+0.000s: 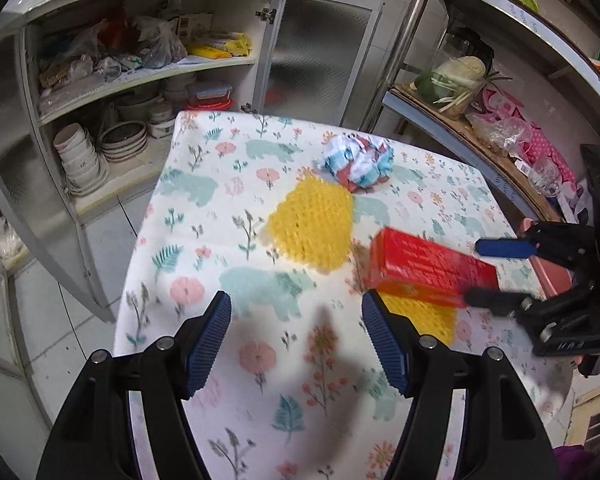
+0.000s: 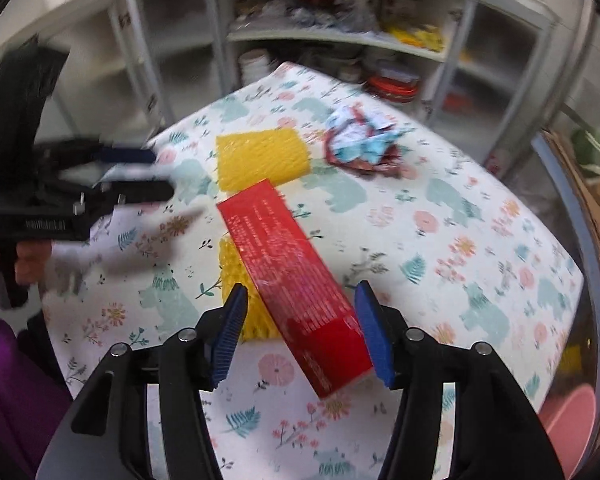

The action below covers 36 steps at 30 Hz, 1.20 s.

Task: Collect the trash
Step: 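Grasp the yellow mesh sponge with the left gripper while the right grasps the red box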

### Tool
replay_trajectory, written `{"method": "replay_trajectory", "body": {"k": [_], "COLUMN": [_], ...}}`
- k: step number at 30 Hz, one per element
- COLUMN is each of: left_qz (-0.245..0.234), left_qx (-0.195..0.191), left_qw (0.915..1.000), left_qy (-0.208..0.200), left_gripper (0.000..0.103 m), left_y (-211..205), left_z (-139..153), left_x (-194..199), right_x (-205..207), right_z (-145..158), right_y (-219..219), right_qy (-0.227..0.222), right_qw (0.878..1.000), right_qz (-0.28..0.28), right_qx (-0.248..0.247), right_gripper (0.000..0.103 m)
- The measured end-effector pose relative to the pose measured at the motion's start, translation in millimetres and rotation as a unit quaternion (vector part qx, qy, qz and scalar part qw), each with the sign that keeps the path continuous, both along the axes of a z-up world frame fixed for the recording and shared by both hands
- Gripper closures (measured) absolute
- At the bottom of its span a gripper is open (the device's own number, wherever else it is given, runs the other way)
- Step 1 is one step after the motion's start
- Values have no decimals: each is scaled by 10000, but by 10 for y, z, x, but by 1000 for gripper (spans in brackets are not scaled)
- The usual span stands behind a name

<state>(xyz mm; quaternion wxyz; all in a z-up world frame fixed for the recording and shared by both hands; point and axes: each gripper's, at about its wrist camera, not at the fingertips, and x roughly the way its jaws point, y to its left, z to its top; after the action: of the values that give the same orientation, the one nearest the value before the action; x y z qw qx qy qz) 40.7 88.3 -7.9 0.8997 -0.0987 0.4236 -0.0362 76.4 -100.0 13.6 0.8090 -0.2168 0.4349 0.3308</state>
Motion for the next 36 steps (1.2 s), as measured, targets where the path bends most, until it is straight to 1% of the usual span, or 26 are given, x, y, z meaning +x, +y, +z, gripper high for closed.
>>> {"method": "replay_trajectory", "body": {"k": [2,4,7,10,12,15,18,19,21,22,23,24,25,26,27,31,34,36], "left_qz": [-31,-29,-73,-139,-126,-128,-155,-171,-203,-233,-255,-277,-289,-313,-342,-379,-483,-585], "left_qx": [78,157,192,190,176,30,-38,-45,-46,-34,-33,-24,4,46,69,129,94,41], "left_qw": [9999,9998,9998,9997,9997,9996,9993,9992,9992,9991,9990,9990,9990,9990,9990,9991,9988,9983], "left_qy": [-55,-103,-60,35,112,253,332,353,352,358,365,351,333,315,295,170,36,-51], "left_gripper": [36,36,36,36,36,37,48,49,58,59,65,74,79,88,94,95,95,95], "left_y": [20,35,43,20,11,13,0,-19,-48,-73,-98,-122,-139,-165,-192,-295,-398,-490], "left_z": [50,88,83,30,-10,-104,-165,-178,-186,-186,-187,-182,-175,-166,-153,-61,39,107], "left_x": [100,212,394,576,653,776,824,832,830,826,819,806,791,774,754,670,595,538], "right_x": [29,64,112,107,79,10,-96,-129,-191,-213,-245,-245,-258,-273,-300,-369,-434,-475], "right_z": [-64,-117,-151,-111,-74,-13,42,53,52,39,18,3,-15,-31,-59,-144,-163,-168], "right_y": [71,112,87,-13,-115,-304,-507,-587,-743,-813,-905,-954,-1014,-1086,-1178,-1423,-1527,-1579], "right_qy": [-1,-22,72,203,243,314,280,273,255,255,255,245,244,267,304,332,310,291], "right_qw": [9998,9997,9999,9996,9987,9952,9896,9872,9814,9784,9745,9716,9683,9646,9594,9443,9372,9347], "right_qz": [132,116,13,-125,-311,-643,-1066,-1221,-1571,-1734,-1946,-2090,-2235,-2370,-2546,-3027,-3245,-3330], "right_qx": [-118,-200,-126,162,330,668,926,986,1076,1093,1089,1081,1091,1125,1178,1249,1243,1212], "right_gripper": [46,46,47,53,58,60,60,60,60,60,60,60,60,60,60,60,60,60]}}
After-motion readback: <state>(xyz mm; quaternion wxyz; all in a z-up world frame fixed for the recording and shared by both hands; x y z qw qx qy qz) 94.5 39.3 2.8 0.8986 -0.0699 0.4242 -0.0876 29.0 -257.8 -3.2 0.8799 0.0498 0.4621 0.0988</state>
